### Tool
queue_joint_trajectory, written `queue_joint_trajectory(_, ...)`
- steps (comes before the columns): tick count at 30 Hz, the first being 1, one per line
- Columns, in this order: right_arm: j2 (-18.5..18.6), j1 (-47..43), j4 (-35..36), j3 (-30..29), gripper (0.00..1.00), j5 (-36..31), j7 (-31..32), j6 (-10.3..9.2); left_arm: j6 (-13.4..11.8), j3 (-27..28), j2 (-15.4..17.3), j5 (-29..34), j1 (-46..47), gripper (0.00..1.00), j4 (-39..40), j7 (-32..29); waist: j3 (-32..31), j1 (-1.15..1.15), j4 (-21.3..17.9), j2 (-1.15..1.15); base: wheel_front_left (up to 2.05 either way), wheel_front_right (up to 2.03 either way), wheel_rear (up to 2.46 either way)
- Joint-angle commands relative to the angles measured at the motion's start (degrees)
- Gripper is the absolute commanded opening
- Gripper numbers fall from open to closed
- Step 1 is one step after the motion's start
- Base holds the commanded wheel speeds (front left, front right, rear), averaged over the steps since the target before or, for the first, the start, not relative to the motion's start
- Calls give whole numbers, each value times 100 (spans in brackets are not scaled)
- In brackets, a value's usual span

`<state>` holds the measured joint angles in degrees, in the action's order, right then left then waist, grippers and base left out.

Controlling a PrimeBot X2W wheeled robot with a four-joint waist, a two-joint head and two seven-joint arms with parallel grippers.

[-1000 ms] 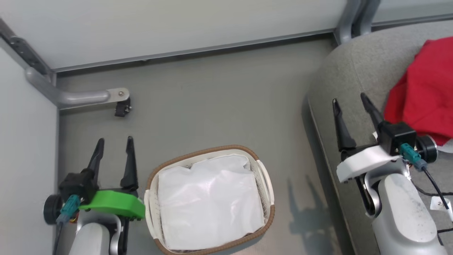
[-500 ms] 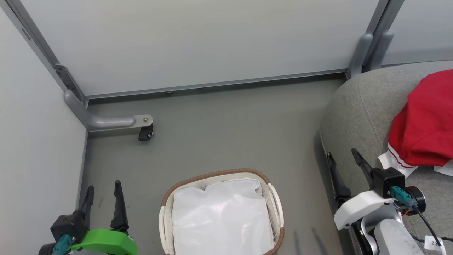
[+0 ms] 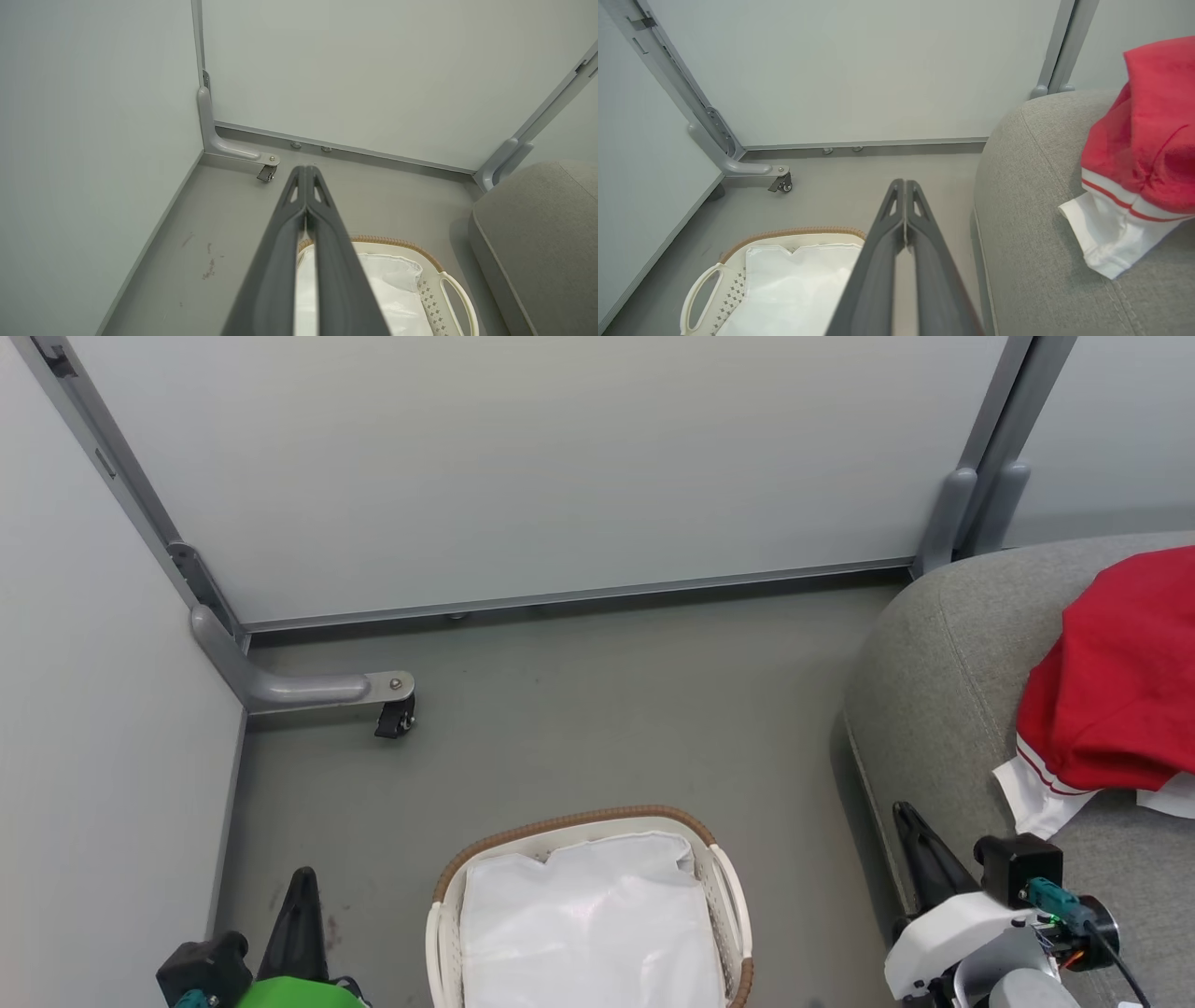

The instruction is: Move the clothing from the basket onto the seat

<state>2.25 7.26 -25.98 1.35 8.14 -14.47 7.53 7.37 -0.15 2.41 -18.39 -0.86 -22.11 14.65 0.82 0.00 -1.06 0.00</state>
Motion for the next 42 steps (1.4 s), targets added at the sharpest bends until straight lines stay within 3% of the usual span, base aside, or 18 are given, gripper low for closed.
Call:
queue_joint_trajectory(1,16,101,86,-65,0,279,77,0,1,34,13,-263,54,0,94,-59,0,0,2,0,0,0,0)
queue_joint_trajectory(18,29,28,376,-201,0,2106,505,-1,3,175,23,-1851,210,0,269,-515,-9,0,16,0,0,0,0)
queue_joint_trajectory(42,46,-18,662,-396,0,4189,1031,-3,8,341,36,-3682,397,0,458,-1047,-22,0,37,0,0,0,0)
